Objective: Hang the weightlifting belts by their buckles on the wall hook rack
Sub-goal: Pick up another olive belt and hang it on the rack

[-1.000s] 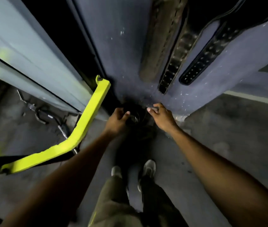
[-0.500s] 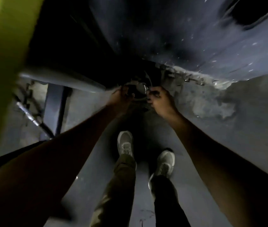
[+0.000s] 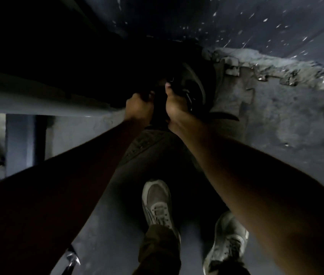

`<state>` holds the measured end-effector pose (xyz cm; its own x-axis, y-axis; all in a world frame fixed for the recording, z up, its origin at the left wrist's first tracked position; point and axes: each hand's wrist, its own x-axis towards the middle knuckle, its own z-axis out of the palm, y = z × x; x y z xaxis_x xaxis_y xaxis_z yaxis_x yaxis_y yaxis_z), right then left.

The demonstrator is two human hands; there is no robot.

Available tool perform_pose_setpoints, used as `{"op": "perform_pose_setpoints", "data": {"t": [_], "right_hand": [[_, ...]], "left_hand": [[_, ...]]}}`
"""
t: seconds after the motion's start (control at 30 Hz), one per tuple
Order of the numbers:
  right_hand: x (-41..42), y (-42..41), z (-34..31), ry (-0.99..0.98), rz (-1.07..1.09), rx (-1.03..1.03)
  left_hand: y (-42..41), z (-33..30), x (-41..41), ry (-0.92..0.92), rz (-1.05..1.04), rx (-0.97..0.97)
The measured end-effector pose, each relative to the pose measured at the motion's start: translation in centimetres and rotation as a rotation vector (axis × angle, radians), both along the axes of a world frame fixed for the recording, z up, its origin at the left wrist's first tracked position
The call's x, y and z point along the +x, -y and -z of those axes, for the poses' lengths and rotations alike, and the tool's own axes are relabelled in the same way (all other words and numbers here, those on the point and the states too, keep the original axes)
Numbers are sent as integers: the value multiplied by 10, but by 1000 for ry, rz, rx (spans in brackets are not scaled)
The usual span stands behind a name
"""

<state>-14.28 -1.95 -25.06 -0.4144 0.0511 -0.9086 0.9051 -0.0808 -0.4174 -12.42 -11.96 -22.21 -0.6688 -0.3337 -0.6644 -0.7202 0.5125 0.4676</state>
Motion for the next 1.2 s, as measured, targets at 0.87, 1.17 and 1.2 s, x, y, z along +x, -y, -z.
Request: {"op": "perform_pose_setpoints", "data": {"t": [0.87,1.17,1.2], "right_hand": [[51,-172,-552,-869,-501,311],[75,-185,-774,-1189,-370,341],[79,-186,-795,-1211,-348,350]], "left_hand": [[-105,-513,41,-457,-457,818],[-120,-745,70,-758,-169,875],[-119,-765,71,-780,-107,856]]}}
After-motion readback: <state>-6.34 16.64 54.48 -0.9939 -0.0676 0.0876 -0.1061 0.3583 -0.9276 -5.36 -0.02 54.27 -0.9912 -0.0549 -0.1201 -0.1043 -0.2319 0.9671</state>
